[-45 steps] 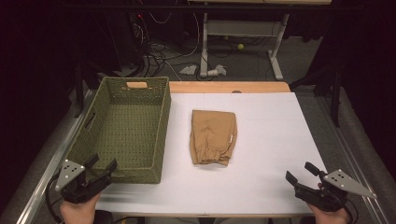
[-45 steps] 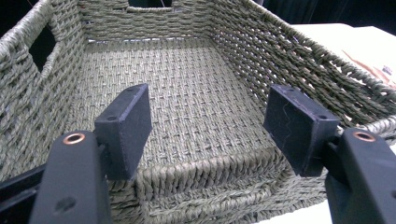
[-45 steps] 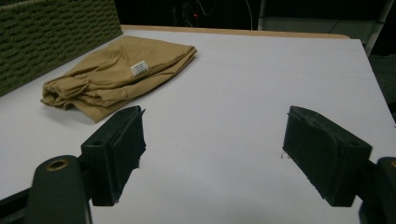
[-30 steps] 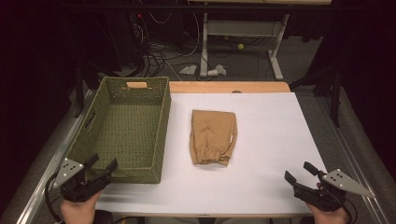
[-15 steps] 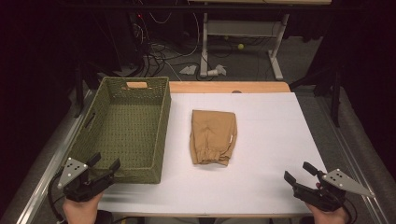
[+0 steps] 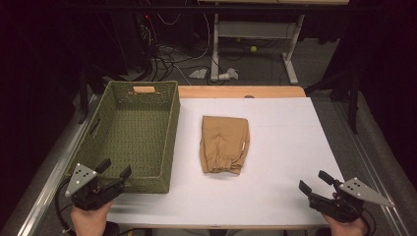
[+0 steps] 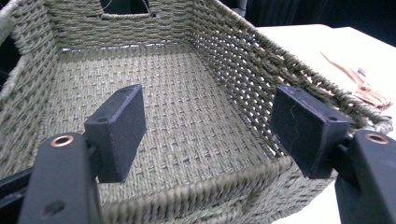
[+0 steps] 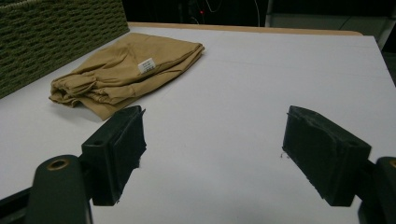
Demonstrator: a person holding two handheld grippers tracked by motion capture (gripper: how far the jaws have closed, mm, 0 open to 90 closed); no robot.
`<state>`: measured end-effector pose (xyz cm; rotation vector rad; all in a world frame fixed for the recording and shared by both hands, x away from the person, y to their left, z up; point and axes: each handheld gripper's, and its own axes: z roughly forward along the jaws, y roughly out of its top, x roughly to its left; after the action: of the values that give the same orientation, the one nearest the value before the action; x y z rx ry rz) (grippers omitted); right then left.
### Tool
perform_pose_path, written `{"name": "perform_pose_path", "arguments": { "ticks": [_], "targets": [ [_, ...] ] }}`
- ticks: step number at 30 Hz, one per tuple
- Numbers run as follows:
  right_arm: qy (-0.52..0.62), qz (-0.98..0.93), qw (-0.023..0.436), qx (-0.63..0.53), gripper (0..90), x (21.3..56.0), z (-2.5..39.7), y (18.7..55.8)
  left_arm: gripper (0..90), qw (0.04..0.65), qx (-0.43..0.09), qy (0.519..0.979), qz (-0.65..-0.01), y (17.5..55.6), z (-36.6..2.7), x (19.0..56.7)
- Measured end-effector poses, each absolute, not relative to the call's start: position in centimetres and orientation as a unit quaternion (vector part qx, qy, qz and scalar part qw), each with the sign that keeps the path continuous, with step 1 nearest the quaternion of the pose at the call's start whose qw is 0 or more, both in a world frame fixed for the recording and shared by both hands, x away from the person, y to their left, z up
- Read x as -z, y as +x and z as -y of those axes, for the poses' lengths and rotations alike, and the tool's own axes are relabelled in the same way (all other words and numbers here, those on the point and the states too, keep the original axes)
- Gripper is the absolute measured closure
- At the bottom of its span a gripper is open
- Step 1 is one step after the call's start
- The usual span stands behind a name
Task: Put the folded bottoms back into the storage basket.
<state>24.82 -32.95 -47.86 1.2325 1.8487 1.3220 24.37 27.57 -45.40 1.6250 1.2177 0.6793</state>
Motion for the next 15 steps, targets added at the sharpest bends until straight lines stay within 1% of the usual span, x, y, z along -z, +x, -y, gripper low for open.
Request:
{"name": "perform_pose_path", "arguments": {
  "ticks": [15],
  "targets": [
    [0.457,-0.691,0.274,-0.489,21.8,47.9,32.9,24.9,25.9,0.488,-0.263,0.68,-0.479,25.1,-25.9,45.1]
  ]
}}
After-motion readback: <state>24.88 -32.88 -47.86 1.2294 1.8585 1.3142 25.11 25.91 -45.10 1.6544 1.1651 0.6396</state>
